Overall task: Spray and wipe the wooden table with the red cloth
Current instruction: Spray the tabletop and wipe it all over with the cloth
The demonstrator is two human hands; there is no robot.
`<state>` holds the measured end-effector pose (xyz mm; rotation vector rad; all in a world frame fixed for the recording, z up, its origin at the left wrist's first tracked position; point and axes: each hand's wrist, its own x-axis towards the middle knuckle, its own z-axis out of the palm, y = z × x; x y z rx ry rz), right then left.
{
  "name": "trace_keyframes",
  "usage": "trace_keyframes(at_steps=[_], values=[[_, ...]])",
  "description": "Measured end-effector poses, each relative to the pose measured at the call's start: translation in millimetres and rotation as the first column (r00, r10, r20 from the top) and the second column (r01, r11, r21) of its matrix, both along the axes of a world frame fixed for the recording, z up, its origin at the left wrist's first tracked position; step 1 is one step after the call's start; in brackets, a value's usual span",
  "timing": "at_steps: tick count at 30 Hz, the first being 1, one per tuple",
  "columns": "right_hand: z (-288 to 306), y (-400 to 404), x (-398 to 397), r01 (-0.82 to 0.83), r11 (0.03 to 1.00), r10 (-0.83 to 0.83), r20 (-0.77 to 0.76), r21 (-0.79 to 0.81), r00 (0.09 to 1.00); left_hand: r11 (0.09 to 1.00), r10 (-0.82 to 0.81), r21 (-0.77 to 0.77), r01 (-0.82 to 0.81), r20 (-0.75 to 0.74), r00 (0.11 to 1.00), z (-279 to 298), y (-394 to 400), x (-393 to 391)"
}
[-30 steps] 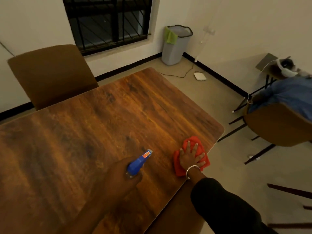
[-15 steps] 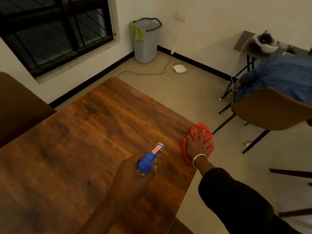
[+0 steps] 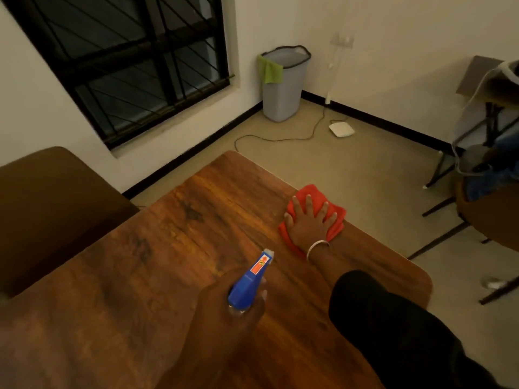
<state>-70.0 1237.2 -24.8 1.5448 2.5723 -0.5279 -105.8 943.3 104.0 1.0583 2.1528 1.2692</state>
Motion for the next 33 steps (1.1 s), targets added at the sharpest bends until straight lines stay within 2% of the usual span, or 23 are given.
trace_keyframes(at_steps=[5, 11, 13, 16, 20, 22, 23, 24, 26, 28, 29, 31, 33], values=[[4.3, 24.8, -107.8, -0.134, 0.991, 0.135, -0.039, 0.01, 0.99, 0.994, 0.1, 0.046, -0.098, -0.044, 0.994, -10.4, 8.3, -57.5], [5.2, 38.6, -189.3, -0.334, 0.942, 0.336, -0.049, 0.044, 0.941, 0.982, 0.173, 0.1, -0.159, -0.145, 0.974, -12.8, 22.2, -106.2], [3.2, 36.4, -195.2, -0.38, 0.924, 0.382, -0.055, 0.044, 0.922, 0.982, 0.166, 0.107, -0.154, -0.123, 0.978, -10.2, 31.7, -126.6], [3.0, 15.3, -191.7, -0.499, 0.863, 0.503, -0.051, 0.074, 0.863, 0.996, 0.09, -0.021, -0.089, 0.068, 0.994, -0.7, 57.9, -162.5], [1.0, -46.5, -155.8, -0.66, 0.747, 0.664, -0.132, 0.082, 0.736, 0.973, 0.165, 0.158, -0.166, 0.022, 0.986, 11.8, 61.5, -185.4], [-6.3, -74.9, -118.5, -0.721, 0.691, 0.722, -0.126, 0.059, 0.681, 0.964, 0.19, 0.18, -0.194, 0.038, 0.981, 20.5, 49.6, -188.5], [-4.0, -89.4, -97.2, -0.719, 0.695, 0.712, -0.153, 0.013, 0.686, 0.967, 0.188, 0.164, -0.194, 0.048, 0.981, 25.2, 41.1, -190.2], [1.7, -106.8, -77.3, -0.654, 0.755, 0.617, -0.275, -0.058, 0.737, 0.973, 0.176, 0.137, -0.183, 0.059, 0.983, 31.4, 30.6, -192.6], [23.6, -136.1, -42.8, -0.44, 0.871, 0.25, -0.574, -0.219, 0.78, 0.975, 0.179, 0.115, -0.188, 0.084, 0.98, 43.5, 10.2, -193.2], [46.8, -157.5, -32.1, -0.273, 0.913, 0.005, -0.66, -0.304, 0.751, 0.955, 0.263, 0.114, -0.272, 0.094, 0.96, 54.8, -15.4, -192.8], [57.7, -166.4, -35.6, -0.189, 0.89, -0.147, -0.655, -0.414, 0.741, 0.942, 0.309, 0.096, -0.321, 0.119, 0.944, 60.9, -29.6, -190.8], [82.1, -180.3, -47.5, -0.038, 0.73, -0.489, -0.559, -0.683, 0.67, 0.922, 0.361, 0.083, -0.378, 0.161, 0.918, 74.4, -55.2, -186.9], [113.7, -198.4, -57.5, -0.101, 0.588, -0.594, -0.513, -0.803, 0.619, 0.913, 0.379, 0.098, -0.396, 0.155, 0.912, 92.9, -83.0, -182.0]])
